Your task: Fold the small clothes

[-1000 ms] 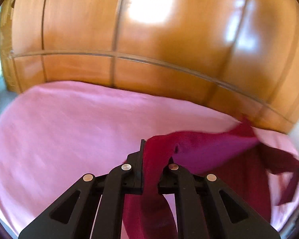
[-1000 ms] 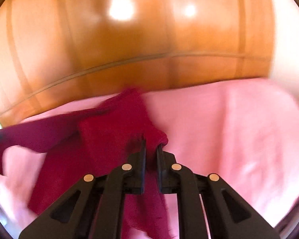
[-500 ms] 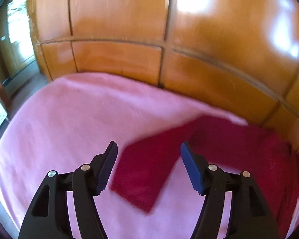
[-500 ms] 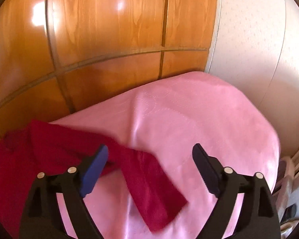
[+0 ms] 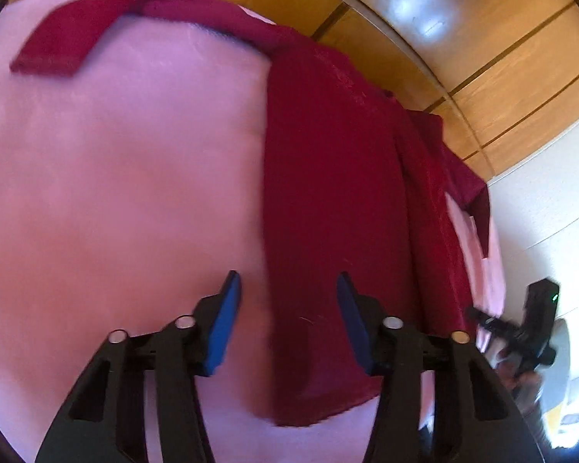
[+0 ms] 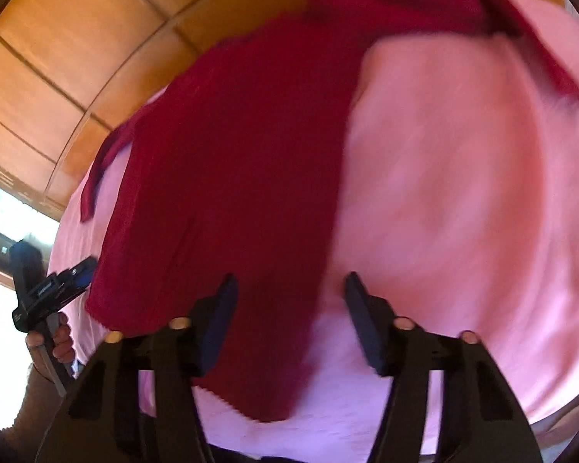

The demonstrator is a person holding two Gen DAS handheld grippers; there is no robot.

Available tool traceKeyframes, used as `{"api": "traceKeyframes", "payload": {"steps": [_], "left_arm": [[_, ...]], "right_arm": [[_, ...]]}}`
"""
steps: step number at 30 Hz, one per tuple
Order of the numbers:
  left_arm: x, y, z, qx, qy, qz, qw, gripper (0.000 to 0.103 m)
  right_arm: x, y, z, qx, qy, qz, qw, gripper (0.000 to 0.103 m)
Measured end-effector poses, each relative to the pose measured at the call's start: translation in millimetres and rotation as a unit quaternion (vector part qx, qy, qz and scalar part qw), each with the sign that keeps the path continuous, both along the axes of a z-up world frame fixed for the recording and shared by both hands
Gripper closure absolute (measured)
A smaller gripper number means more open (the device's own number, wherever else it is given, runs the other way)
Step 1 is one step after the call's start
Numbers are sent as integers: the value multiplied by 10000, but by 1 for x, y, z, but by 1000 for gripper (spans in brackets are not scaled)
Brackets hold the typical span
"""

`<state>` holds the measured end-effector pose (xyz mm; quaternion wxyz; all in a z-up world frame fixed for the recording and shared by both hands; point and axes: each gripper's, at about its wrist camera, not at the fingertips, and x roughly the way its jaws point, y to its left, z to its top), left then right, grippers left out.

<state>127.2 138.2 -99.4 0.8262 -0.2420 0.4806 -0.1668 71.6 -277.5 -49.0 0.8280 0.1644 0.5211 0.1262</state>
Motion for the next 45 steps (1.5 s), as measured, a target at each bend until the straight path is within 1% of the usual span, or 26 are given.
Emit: {"api": "traceKeyframes", "payload": {"steps": [1,2,3,5,10,12,14,18,20,21,22,23,24,25,26,27,30,31,32,33,34,35,37,39,42,45], "left_arm": [[-1,-4,-1,-8,33,-78,10000,91],[-2,-8,0,127,-1,-88,9999,95],[-3,-11,5,335,-112,-94,9993,97],[-7,-8,12,484,-256,-55,9985,98],[-36,16,44,496,-697,247,9960,99],[-51,22,51,439,-755,299,9957,99],[-74,21,50,413,-714,279,9962,99],[-117,-1,30,549,-351,120,9978,99],[-126,-11,18,625,-114,119,9979,98],[-128,-13,16,530,-50,72,9986,98],[-128,-9,17,531,-49,195,9984,94],[-127,-2,21,675,-86,435,9967,79],[-123,10,27,719,-160,644,9952,70],[-121,20,32,693,-250,866,9935,53],[-118,33,36,708,-338,1153,9902,46],[-114,46,41,778,-402,1453,9855,46],[-91,83,52,1553,-417,2164,9630,46],[-79,93,55,1891,-446,2401,9511,46],[-71,99,58,2017,-467,2493,9461,44],[-58,106,60,2086,-499,2541,9431,41],[-49,111,62,2159,-533,2569,9405,31],[-40,112,64,2278,-587,2601,9365,28],[-11,111,68,2696,-680,2609,9245,27],[14,111,68,2931,-696,2481,9207,27],[57,103,57,3245,-635,2275,9159,26],[92,91,43,3633,-514,2099,9063,25]], "right_arm": [[11,2,0,-157,-70,23,9999,64],[11,3,2,-126,-63,14,9999,87],[10,2,5,-51,-62,21,10000,95],[9,1,21,-288,-352,82,9989,95],[-14,-34,78,-891,-1140,53,9895,95],[-26,-50,85,-1002,-1172,38,9880,96],[-37,-61,77,-1230,-986,67,9875,96],[-57,-72,32,-1420,-348,48,9892,96],[-59,-82,17,-1428,-135,-15,9897,96],[-55,-79,14,-1456,-117,-48,9893,94],[-53,-80,14,-1514,-131,-104,9883,91],[-51,-81,20,-1608,-197,-173,9866,81],[-50,-84,26,-1692,-294,-224,9849,63],[-47,-84,37,-1821,-505,-305,9815,54],[-47,-83,45,-1905,-688,-369,9786,44],[-46,-75,53,-1947,-848,-396,9764,42],[-27,-46,71,-1721,-1222,-283,9771,34],[-21,-32,72,-1601,-1305,-182,9783,33],[-13,-18,69,-1534,-1346,-95,9789,33],[-1,5,65,-1451,-1377,95,9797,32],[6,20,61,-1451,-1386,206,9795,32],[12,33,57,-1478,-1396,288,9787,32],[26,63,45,-1490,-1432,475,9773,32],[43,87,36,-1477,-1419,560,9772,32],[51,107,24,-1737,-1554,622,9705,32],[54,113,8,-1714,-1484,659,9717,32]]}}
